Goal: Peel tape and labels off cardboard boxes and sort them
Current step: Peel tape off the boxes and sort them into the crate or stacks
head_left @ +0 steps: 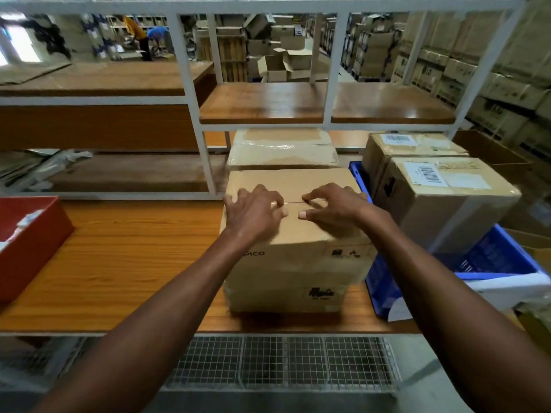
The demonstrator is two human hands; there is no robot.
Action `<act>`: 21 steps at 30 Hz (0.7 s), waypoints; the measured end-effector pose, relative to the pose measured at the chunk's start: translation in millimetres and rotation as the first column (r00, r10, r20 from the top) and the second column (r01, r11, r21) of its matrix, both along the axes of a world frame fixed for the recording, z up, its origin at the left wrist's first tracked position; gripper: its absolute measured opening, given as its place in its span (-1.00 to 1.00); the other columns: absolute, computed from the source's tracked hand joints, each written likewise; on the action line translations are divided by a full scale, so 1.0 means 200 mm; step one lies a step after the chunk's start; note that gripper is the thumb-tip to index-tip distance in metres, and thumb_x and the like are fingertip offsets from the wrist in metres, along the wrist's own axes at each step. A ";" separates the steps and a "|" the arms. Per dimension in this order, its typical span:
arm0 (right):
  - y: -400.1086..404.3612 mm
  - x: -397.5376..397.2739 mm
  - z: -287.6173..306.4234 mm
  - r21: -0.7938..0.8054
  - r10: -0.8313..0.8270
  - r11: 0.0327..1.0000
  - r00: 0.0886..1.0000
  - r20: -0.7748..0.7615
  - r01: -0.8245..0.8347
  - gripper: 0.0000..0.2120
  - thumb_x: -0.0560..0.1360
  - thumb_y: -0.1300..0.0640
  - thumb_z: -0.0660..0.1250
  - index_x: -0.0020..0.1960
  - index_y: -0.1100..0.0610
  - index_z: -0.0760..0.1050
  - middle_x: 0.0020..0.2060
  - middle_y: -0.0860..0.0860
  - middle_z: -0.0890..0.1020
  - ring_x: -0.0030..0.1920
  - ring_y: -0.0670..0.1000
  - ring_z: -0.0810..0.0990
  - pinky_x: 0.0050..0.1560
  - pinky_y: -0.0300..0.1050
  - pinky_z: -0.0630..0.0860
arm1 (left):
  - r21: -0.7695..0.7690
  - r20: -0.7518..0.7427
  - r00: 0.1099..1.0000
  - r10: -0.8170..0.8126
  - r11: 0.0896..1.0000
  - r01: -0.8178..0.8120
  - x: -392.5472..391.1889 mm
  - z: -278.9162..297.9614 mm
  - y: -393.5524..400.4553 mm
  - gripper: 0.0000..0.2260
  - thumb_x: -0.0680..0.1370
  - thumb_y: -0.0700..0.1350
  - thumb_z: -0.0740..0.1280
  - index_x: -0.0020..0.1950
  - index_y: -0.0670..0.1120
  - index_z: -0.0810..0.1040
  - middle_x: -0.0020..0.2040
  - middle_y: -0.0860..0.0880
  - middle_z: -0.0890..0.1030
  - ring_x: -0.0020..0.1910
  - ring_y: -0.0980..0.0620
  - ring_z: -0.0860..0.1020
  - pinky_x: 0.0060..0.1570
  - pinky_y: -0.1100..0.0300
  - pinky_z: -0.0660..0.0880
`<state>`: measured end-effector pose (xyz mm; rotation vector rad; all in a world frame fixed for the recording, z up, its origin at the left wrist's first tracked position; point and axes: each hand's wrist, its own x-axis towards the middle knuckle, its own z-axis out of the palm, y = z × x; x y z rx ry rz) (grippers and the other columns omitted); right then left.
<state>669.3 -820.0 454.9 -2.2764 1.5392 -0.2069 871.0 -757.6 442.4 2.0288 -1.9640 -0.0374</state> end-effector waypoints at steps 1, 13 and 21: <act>0.01 0.00 0.00 -0.004 0.008 1.000 1.000 -0.007 -0.008 -0.42 0.52 -0.38 0.33 0.49 -0.23 0.42 0.54 -0.01 0.40 0.51 0.20 0.34 0.45 0.39 0.23 | 0.071 -0.011 1.000 -0.009 0.997 0.010 -0.02 0.00 0.01 -0.60 0.61 0.28 0.27 0.41 0.19 0.49 0.50 0.00 0.42 0.49 -0.17 0.31 0.42 -0.26 0.18; 0.08 -0.19 -0.03 -0.031 -0.092 0.995 0.995 0.024 0.093 -0.43 0.49 -0.40 0.33 0.46 -0.27 0.41 0.59 -0.01 0.29 0.58 0.19 0.21 0.50 0.40 0.20 | 0.100 -0.174 0.979 -0.107 0.987 0.126 0.16 -0.03 0.13 -0.48 0.62 0.33 0.21 0.55 0.21 0.38 0.61 0.06 0.29 0.59 -0.02 0.20 0.51 -0.15 0.12; 0.25 -0.30 -0.18 0.029 -0.193 0.980 0.919 0.343 0.195 -0.33 0.56 -0.35 0.29 0.61 -0.18 0.25 0.68 -0.04 -0.01 0.64 0.08 0.11 0.52 0.24 0.24 | -0.040 -0.612 0.778 0.144 0.976 -0.212 0.28 -0.18 0.27 -0.43 0.59 0.24 0.35 0.54 0.08 0.35 0.49 -0.03 0.38 0.39 -0.08 0.43 0.18 -0.02 0.50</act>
